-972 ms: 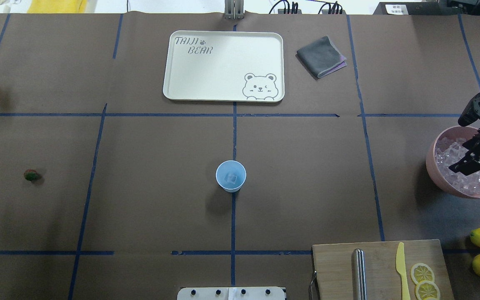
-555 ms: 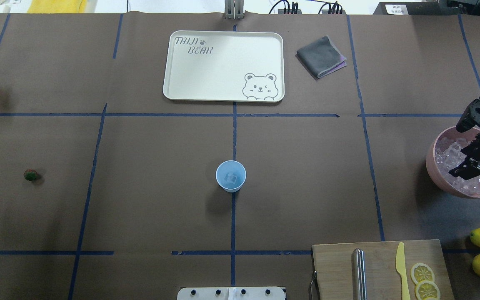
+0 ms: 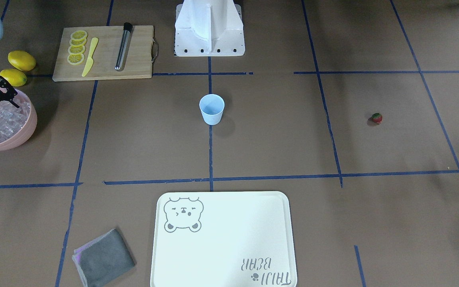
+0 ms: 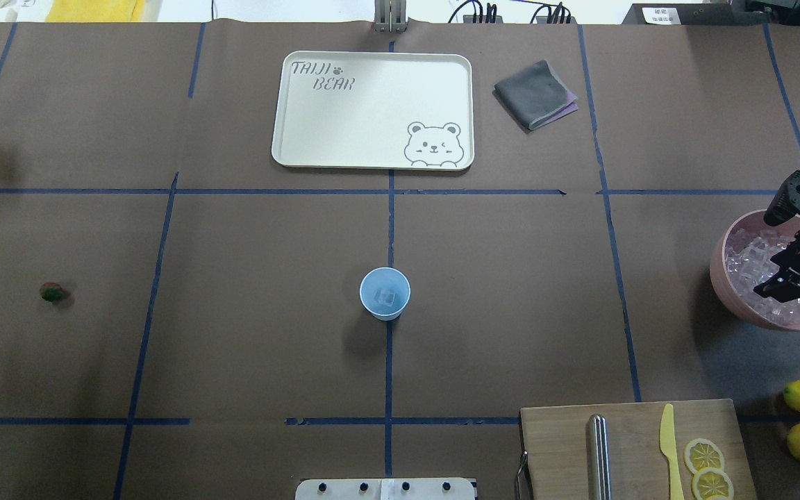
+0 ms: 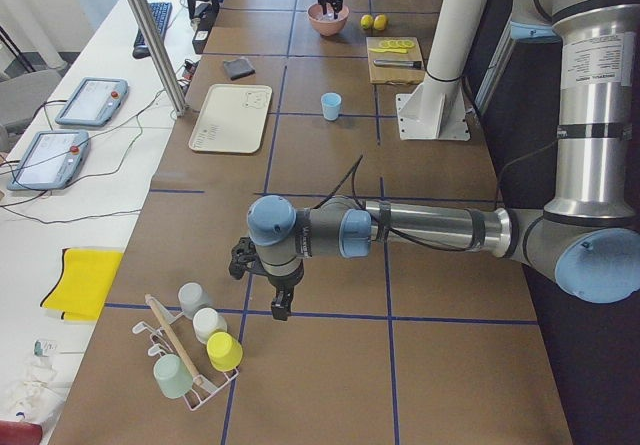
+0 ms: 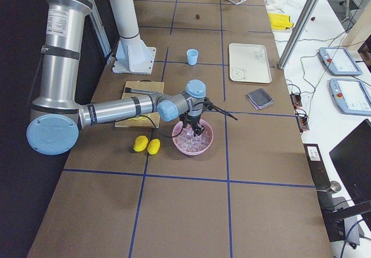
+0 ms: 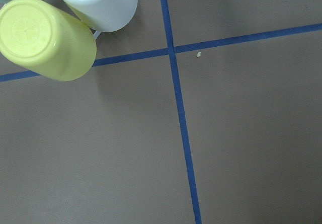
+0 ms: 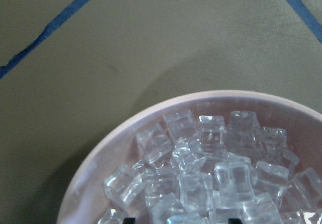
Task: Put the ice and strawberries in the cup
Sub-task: 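Lower the right gripper into the ice and grasp another cube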
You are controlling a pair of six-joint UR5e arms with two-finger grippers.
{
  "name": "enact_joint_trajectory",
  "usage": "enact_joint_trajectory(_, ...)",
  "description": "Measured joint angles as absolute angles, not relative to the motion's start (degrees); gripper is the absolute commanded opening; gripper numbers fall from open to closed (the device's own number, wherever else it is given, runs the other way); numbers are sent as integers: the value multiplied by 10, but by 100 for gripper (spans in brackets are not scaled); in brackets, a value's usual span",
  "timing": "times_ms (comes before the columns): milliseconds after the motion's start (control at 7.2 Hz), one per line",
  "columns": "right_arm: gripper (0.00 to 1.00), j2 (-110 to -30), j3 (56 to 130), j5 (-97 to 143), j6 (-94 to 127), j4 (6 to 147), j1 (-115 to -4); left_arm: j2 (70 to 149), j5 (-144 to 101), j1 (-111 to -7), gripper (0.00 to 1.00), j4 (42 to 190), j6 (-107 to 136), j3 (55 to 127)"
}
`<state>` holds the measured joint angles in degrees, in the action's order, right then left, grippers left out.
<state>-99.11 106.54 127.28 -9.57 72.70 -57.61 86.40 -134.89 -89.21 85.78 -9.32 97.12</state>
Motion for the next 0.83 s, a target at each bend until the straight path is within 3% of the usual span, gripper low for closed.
enact_joint_trajectory(278, 27, -991, 1065, 1273, -96, 728, -575, 864, -1349, -892, 100, 858, -93, 971)
enact_joint_trajectory(833, 4, -991, 1065, 1273, -96, 729, -575, 865, -1349, -892, 100, 858, -93, 971)
